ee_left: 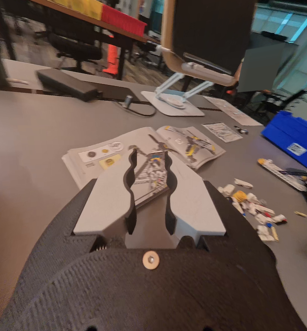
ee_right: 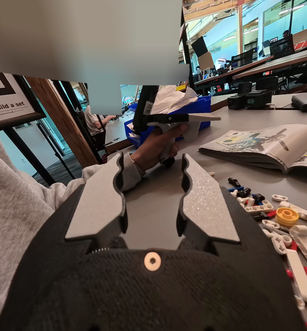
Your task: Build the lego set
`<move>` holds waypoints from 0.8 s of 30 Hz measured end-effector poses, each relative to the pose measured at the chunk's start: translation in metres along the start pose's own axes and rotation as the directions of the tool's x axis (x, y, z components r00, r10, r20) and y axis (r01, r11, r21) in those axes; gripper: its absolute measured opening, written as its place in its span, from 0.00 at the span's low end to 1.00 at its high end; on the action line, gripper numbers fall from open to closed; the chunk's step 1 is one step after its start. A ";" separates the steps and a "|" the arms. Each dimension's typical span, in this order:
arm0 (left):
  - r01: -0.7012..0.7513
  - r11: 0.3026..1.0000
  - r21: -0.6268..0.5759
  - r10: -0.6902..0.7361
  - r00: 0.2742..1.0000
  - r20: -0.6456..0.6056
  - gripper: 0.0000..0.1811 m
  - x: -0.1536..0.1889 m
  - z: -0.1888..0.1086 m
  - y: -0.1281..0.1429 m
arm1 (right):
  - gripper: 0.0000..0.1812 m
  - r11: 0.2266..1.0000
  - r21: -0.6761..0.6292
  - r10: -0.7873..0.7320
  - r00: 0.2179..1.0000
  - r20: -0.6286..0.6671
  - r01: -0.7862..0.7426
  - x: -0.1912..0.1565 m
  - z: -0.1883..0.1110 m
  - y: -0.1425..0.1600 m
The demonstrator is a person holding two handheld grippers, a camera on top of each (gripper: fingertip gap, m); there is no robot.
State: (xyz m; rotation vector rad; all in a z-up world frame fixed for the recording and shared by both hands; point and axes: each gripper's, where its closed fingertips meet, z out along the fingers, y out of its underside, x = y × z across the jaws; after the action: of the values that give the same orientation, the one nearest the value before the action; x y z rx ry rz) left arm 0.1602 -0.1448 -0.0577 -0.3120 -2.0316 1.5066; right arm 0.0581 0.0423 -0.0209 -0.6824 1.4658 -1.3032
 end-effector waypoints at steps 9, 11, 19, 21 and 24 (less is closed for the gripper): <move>0.041 0.998 0.049 -0.049 0.982 0.181 0.02 -0.033 -0.011 -0.007 | 0.35 1.000 0.013 -0.009 1.000 0.001 0.009 -0.001 -0.002 -0.001; 0.015 1.000 0.024 -0.020 0.979 0.204 0.01 -0.033 -0.010 -0.004 | 0.35 1.000 0.012 -0.006 1.000 0.002 0.006 -0.001 -0.002 -0.001; 0.007 1.000 0.020 -0.010 0.981 0.192 0.00 -0.031 -0.007 -0.003 | 0.35 1.000 0.010 -0.001 1.000 0.004 0.001 -0.001 -0.002 -0.001; 0.010 1.000 0.020 -0.014 0.983 0.184 0.01 -0.030 -0.007 -0.003 | 0.35 1.000 0.009 0.001 1.000 0.005 -0.001 0.000 -0.002 -0.001; 0.006 1.000 0.015 -0.009 0.983 0.185 0.01 -0.029 -0.006 -0.003 | 0.35 1.000 0.010 0.005 1.000 0.005 -0.005 0.000 -0.002 -0.001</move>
State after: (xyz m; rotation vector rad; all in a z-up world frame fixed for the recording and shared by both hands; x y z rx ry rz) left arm 0.1876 -0.1554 -0.0632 -0.1634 -2.1609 1.5967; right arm 0.0563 0.0429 -0.0204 -0.6751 1.4552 -1.3033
